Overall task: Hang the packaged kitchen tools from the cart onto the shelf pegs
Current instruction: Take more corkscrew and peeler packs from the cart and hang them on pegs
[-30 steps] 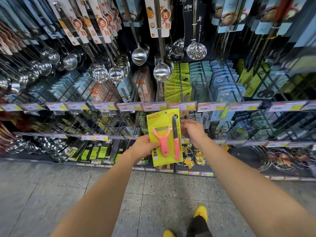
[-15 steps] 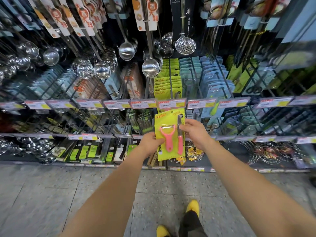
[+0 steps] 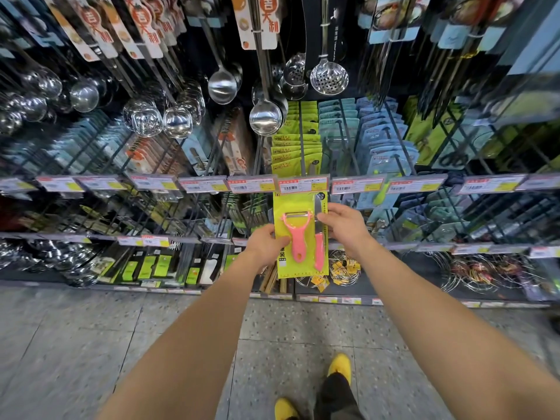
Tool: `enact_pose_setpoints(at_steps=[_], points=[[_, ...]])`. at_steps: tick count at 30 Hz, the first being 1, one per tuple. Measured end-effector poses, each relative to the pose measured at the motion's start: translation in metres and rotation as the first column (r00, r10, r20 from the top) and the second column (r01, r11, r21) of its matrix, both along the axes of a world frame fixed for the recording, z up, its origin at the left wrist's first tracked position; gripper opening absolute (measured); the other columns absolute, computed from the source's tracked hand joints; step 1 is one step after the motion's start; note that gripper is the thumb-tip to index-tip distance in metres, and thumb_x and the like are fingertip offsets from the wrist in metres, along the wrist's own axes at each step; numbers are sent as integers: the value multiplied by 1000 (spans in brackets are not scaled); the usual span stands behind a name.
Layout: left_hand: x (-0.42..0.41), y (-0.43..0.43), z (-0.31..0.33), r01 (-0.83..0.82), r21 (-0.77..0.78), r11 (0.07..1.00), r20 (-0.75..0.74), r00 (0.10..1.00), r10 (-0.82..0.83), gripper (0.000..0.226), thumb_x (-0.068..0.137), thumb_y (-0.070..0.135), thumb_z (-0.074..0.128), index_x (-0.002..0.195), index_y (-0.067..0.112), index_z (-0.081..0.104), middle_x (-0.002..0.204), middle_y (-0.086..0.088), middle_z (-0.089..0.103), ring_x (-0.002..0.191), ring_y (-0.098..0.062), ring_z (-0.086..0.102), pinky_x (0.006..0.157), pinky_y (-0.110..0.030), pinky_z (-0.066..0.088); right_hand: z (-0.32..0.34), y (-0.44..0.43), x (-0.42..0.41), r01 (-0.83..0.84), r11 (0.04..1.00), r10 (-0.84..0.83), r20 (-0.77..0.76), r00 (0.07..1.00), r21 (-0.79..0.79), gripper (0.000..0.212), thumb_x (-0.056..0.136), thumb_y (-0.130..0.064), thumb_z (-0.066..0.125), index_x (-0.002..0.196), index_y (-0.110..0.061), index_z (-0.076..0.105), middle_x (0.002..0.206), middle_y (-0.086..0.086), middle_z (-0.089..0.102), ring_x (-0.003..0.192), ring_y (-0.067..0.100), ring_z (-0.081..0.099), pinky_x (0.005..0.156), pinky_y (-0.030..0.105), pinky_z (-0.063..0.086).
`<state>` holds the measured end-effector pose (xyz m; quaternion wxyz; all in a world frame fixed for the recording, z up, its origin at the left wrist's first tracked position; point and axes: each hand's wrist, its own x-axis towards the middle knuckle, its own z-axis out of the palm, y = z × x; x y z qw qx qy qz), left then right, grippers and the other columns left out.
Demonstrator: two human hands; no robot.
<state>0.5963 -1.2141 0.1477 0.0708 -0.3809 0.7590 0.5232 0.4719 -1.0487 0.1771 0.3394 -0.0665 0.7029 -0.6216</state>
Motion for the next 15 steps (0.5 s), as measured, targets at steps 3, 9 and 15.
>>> enact_pose_setpoints(at_steps=[3,9,15], points=[[-3,3,7,-22,-71,997,-41,999,19,33,86,33,69,108,7,66,100,-20,70,83,-29,63,85,-51,55,6,1,0,16,999,-17,-19,1000,-40,20,95,-2,63,99,-19,72,92,-6,76,79,-1,71,72,18,52],[-6,6,12,-86,-74,994,-102,992,79,7,93,25,69,99,22,67,100,-15,73,84,-27,64,85,-49,56,9,-7,-7,57,997,-57,16,998,-43,29,93,-6,68,122,-8,69,112,5,74,100,18,69,89,33,53],[-11,4,12,-96,-69,993,-62,994,92,12,92,29,71,97,18,69,84,-9,69,73,-24,60,76,-48,57,13,-13,-8,76,997,-75,27,997,-15,51,93,-9,69,141,-4,54,131,10,66,117,21,62,106,39,47]])
